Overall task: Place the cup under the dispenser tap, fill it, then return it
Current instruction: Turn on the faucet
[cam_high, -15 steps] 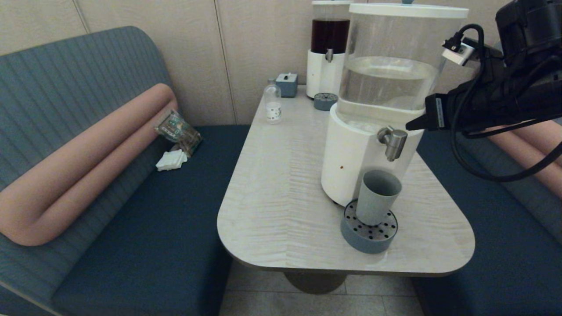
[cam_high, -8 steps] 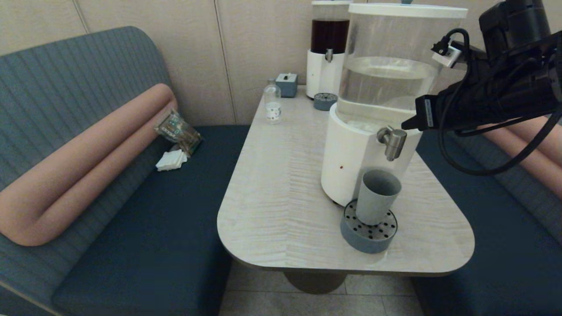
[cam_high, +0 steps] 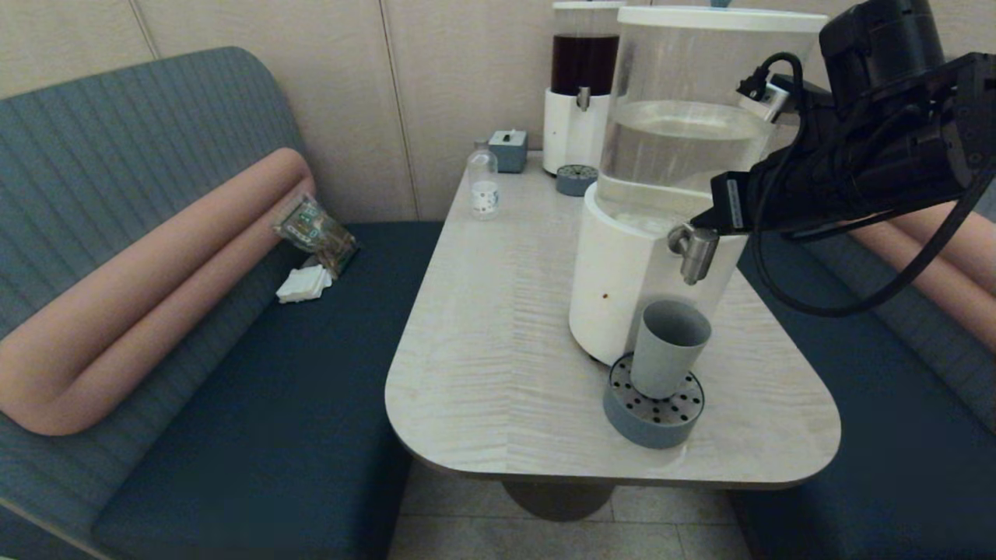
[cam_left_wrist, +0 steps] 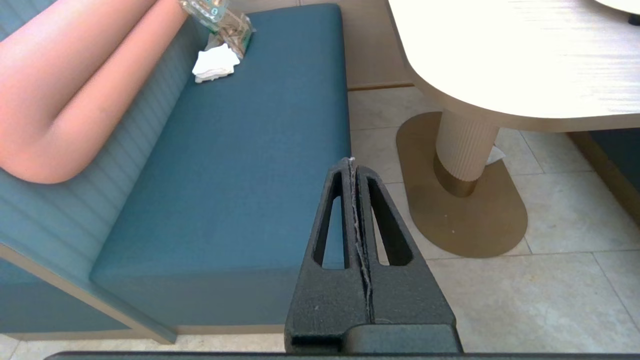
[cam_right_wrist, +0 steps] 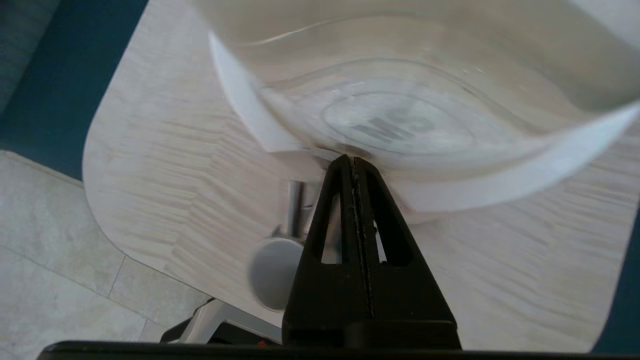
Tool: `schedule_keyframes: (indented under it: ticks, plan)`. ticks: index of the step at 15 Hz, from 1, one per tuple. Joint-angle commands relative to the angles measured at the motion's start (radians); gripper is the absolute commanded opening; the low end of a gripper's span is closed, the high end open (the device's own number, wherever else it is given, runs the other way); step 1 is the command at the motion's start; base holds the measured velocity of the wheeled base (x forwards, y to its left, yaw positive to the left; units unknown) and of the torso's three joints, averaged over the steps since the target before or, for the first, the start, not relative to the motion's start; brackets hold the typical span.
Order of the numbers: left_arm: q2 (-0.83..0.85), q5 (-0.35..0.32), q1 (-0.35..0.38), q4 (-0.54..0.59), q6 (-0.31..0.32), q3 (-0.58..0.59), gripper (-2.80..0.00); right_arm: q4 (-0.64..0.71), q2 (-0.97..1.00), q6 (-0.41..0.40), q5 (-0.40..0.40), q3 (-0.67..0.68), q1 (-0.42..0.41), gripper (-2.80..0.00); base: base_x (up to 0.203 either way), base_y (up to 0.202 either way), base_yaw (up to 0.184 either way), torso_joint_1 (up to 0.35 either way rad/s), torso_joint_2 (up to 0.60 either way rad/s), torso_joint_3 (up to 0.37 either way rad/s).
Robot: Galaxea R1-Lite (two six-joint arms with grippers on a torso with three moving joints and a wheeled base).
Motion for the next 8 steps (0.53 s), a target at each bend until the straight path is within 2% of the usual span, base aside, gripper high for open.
schedule_keyframes:
  ticks: [1, 8]
  plan:
    - [0.002, 0.0, 0.0, 0.0, 0.001, 0.0, -2.8, 0.004, -0.002, 0.001, 0.003, 0.0, 0.007, -2.8, 0.0, 0.0, 0.0, 0.0, 0.0, 0.0]
    - [0.002, 0.0, 0.0, 0.0, 0.001, 0.0, -2.8, 0.006, 0.005, -0.013, 0.015, -0.013, 0.023, -2.8, 0.0, 0.0, 0.0, 0.0, 0.0, 0.0]
